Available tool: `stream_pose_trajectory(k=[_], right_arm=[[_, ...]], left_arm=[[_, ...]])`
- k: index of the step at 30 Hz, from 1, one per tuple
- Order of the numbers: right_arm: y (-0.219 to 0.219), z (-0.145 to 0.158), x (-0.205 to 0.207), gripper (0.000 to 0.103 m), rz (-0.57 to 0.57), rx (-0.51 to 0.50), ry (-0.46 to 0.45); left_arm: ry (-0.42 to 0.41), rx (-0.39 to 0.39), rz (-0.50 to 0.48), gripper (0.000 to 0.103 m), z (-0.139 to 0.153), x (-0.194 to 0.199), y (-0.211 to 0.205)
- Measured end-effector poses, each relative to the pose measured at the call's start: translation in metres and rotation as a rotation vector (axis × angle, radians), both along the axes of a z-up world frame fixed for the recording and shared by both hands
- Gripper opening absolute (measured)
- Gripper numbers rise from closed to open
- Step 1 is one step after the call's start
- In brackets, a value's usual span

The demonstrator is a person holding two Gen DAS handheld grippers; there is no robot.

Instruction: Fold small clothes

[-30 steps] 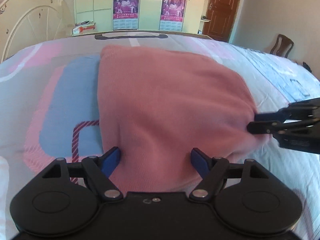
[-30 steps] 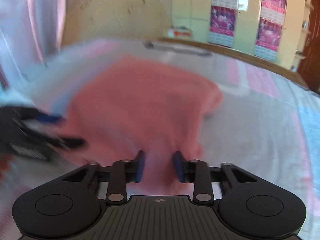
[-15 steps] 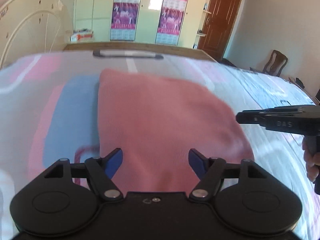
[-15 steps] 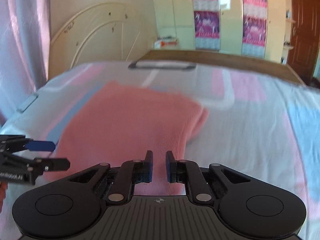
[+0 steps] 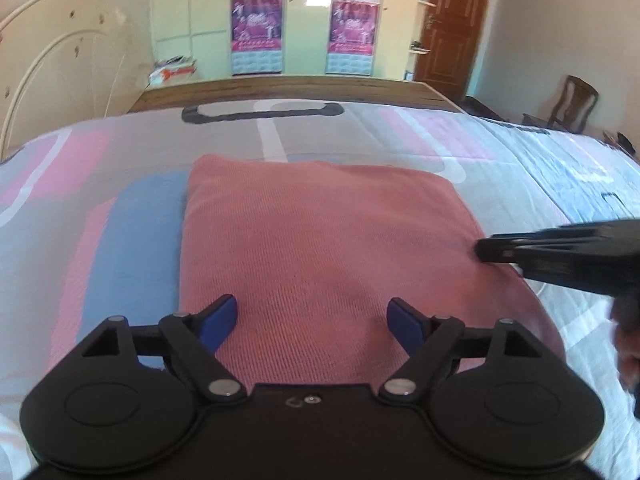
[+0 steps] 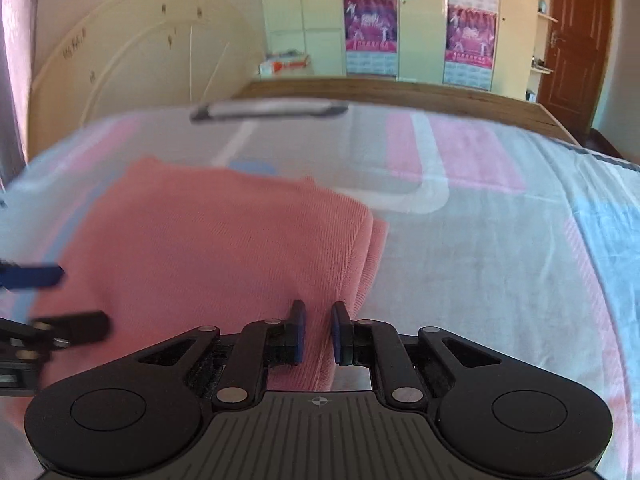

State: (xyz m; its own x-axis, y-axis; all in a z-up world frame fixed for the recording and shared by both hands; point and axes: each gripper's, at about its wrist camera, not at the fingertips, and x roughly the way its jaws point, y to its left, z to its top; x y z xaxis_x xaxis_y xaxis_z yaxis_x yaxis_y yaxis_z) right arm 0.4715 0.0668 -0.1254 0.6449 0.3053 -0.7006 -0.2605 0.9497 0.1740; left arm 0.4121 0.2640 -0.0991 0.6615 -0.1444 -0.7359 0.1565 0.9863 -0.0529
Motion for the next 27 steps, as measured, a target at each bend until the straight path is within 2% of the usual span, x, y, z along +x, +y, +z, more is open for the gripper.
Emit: stream_pose_trajectory(k=[3, 5, 7, 9, 10, 11, 12, 14, 15, 17, 18, 21, 25, 27], right_arm=[[0.000, 0.017, -0.036, 0.012, 0.030, 0.038, -0.039], [0.005, 0.014, -0.058, 0.012, 0.058, 0.003, -0.047], [0.011, 0.003, -0.077, 0.012, 0.082, -0.076, -0.055], [0.016, -0.015, -0.086, 0.012, 0.087, -0.175, -0.062], [0.015, -0.020, -0.087, 0.022, 0.081, -0.184, -0.074], [0.013, -0.018, -0.085, 0.025, 0.058, -0.182, -0.065], [0.011, -0.014, -0.084, 0.025, 0.039, -0.165, -0.043], [0.008, 0.000, -0.089, 0.025, 0.026, -0.105, -0.063], [0.011, 0.001, -0.094, 0.025, 0.032, -0.116, -0.071], [0.020, -0.013, -0.097, 0.025, 0.069, -0.202, -0.021], [0.020, -0.021, -0.099, 0.025, 0.071, -0.210, -0.005], [0.011, -0.010, -0.101, 0.025, 0.020, -0.109, 0.020], [0.003, 0.009, -0.109, 0.026, 0.005, 0.005, 0.024], [-0.002, 0.018, -0.118, 0.035, 0.003, 0.059, 0.032]], left_arm=[[0.023, -0.003, 0.030, 0.085, 0.003, -0.003, 0.002], [0.027, -0.001, 0.041, 0.087, 0.005, -0.007, 0.001], [0.025, 0.005, 0.043, 0.088, 0.005, -0.010, 0.000], [0.021, 0.023, 0.035, 0.088, 0.003, -0.012, -0.004], [0.021, 0.034, 0.034, 0.089, 0.003, -0.014, -0.005], [0.023, 0.041, 0.034, 0.090, 0.004, -0.015, -0.006], [0.026, 0.039, 0.034, 0.091, 0.006, -0.016, -0.006], [0.036, 0.014, 0.044, 0.098, 0.008, -0.018, -0.004], [0.047, -0.005, 0.056, 0.099, 0.009, -0.019, -0.002], [0.066, -0.024, 0.075, 0.100, 0.010, -0.020, 0.000], [0.078, -0.023, 0.084, 0.100, 0.011, -0.021, 0.000], [0.096, -0.031, 0.103, 0.102, 0.015, -0.025, 0.002], [0.124, -0.026, 0.143, 0.102, 0.026, -0.034, 0.002], [0.127, -0.015, 0.168, 0.102, 0.032, -0.041, 0.001]])
